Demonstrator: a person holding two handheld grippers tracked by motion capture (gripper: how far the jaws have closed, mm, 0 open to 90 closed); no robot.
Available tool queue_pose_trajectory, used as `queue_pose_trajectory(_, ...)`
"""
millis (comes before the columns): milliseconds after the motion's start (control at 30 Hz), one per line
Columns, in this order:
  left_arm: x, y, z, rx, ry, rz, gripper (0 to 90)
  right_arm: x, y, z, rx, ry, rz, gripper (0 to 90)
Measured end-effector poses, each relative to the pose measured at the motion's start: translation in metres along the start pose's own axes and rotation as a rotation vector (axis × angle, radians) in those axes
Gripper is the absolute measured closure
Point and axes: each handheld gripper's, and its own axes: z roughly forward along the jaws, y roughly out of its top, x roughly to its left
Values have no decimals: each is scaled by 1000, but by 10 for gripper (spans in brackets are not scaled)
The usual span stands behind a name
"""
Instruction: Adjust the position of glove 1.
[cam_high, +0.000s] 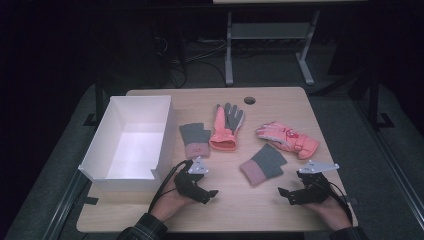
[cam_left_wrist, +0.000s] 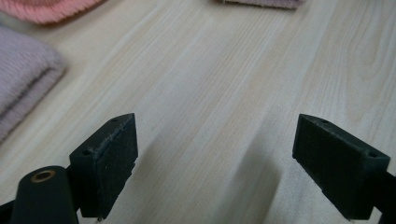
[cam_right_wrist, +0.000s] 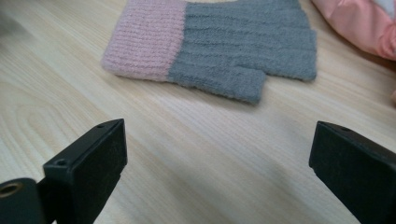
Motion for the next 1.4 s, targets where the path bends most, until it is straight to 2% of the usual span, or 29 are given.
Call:
queue_pose_trajectory(133, 1, 0, 0, 7, -5, -5, 135, 0, 1, 0, 15, 11, -5, 38)
queue_pose_trajectory(300, -1, -1, -1, -17, -5, -1, 134, -1, 2, -2, 27, 28, 15, 41)
queue_pose_trajectory(333, -1, -1, -1, 0, -10, 9, 134, 1, 2, -2, 17, 30, 2, 52)
queue_pose_trajectory(400, -2, -1, -2, -1, -10, 12, 133, 2, 3, -2, 15, 26, -11, 52)
queue_pose_trajectory(500, -2, -4, -4, -21, -12, 9, 133, 3, 6, -1, 12, 26, 2, 55)
queue_pose_trajectory(533, -2, -4, -4, -27, -15, -4, 133, 3, 6, -1, 12, 26, 2, 55)
queue_pose_trajectory(600, -1, -5, -5, -16, -5, 5, 133, 2, 10, 1, 6, 26, 14, 66)
queue_pose_trajectory(633, -1, -4, -6, -17, -6, 4, 133, 2, 14, 1, -11, 16, 2, 119)
queue_pose_trajectory(733, -1, -3, -7, -42, -11, -6, 134, 3, 17, 2, -18, 6, -14, 140)
queue_pose_trajectory(767, -2, -4, -7, -34, -10, 0, 133, 4, 19, 3, -20, 25, -4, 200)
queue_pose_trajectory(800, -2, -4, -7, -34, -10, 0, 133, 4, 19, 3, -20, 25, -4, 200)
queue_pose_trajectory(900, -2, -6, -6, -17, -8, -4, 133, 6, 24, 3, -41, 28, -21, 287)
queue_pose_trajectory(1000, -2, -6, -9, -37, -8, -12, 133, 7, 31, 4, -64, 26, -24, 369)
queue_pose_trajectory(1067, -2, -7, -9, -43, -9, -15, 134, 7, 36, 8, -75, 39, -39, 445)
queue_pose_trajectory(1233, -1, -6, -8, -41, -16, -23, 134, 11, 46, 20, -73, 33, -58, 564)
queue_pose_trajectory(1267, -1, -6, -8, -42, -17, -25, 134, 11, 48, 23, -72, 44, -56, 581)
queue_pose_trajectory(1300, -2, -5, -8, -40, -19, -26, 137, 12, 51, 27, -70, 43, -68, 640)
queue_pose_trajectory(1333, -1, -4, -8, -37, -21, -27, 137, 12, 51, 27, -70, 43, -68, 640)
queue_pose_trajectory(1367, -1, -4, -8, -39, -21, -25, 137, 13, 53, 33, -74, 50, -71, 702)
queue_pose_trajectory(1400, -1, -4, -8, -39, -21, -25, 137, 13, 53, 33, -74, 50, -71, 702)
